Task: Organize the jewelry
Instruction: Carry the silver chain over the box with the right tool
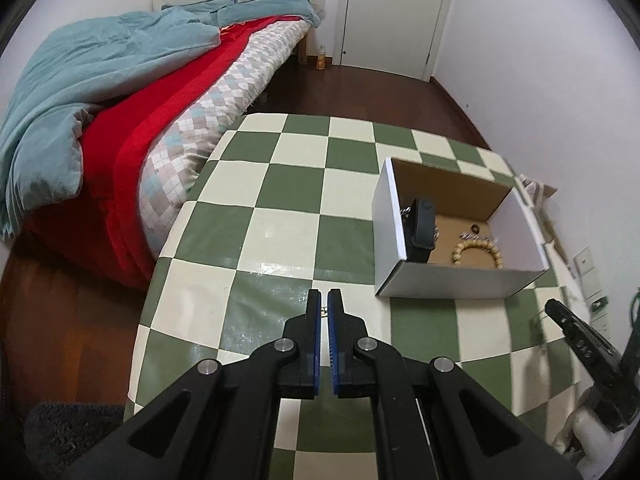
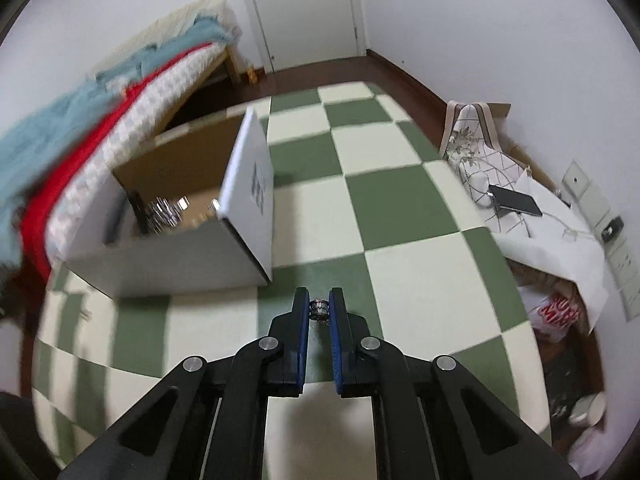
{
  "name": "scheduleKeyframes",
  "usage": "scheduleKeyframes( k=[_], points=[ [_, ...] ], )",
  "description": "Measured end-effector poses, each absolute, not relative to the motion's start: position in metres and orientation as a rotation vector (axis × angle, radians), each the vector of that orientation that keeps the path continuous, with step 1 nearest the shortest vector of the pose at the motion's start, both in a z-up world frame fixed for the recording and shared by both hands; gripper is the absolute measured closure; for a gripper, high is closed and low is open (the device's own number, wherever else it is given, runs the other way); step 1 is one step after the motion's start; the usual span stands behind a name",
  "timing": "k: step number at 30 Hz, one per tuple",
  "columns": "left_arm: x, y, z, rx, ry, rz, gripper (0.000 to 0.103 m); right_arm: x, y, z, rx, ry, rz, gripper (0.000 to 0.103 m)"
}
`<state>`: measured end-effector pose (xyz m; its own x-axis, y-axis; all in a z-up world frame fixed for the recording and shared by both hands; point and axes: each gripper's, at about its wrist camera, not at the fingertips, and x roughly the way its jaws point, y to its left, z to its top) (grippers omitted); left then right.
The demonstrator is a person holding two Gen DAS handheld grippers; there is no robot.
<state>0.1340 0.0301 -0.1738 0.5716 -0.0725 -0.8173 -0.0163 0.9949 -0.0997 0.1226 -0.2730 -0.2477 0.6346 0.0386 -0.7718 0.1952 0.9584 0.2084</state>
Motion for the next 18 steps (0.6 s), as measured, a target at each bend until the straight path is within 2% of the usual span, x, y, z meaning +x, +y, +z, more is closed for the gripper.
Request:
scheduleKeyframes(
  k=[10,12,13,14,15,16,18],
  points=[
    [0.137,0.061,-0.154,-0.183,0.962,-0.064,0.101,0.108,-0.277,-0.175,0.39,0.763,-0.008,0.093],
    [0.144,0.058,-0.166,-0.167,0.999,-0.092,0.095,0.109,-0.273,-0.169,0.389,0.757,0.007,0.093],
    [0.149,0.054,-0.176,-0.146,1.03,-0.105,0.083,0.11,-0.27,-0.168,0.386,0.757,0.012,0.093],
    [0.152,0.051,-0.186,-0.126,1.055,-0.112,0.066,0.11,-0.268,-0.167,0.384,0.756,0.015,0.093],
    [0.156,0.046,-0.199,-0.105,1.075,-0.116,0.057,0.111,-0.267,-0.167,0.385,0.757,0.018,0.093],
    [0.158,0.044,-0.207,-0.095,1.082,-0.118,0.052,0.112,-0.265,-0.167,0.383,0.759,0.02,0.093],
    [0.164,0.035,-0.226,-0.062,1.107,-0.117,0.052,0.113,-0.263,-0.169,0.383,0.76,0.021,0.093]
  ],
)
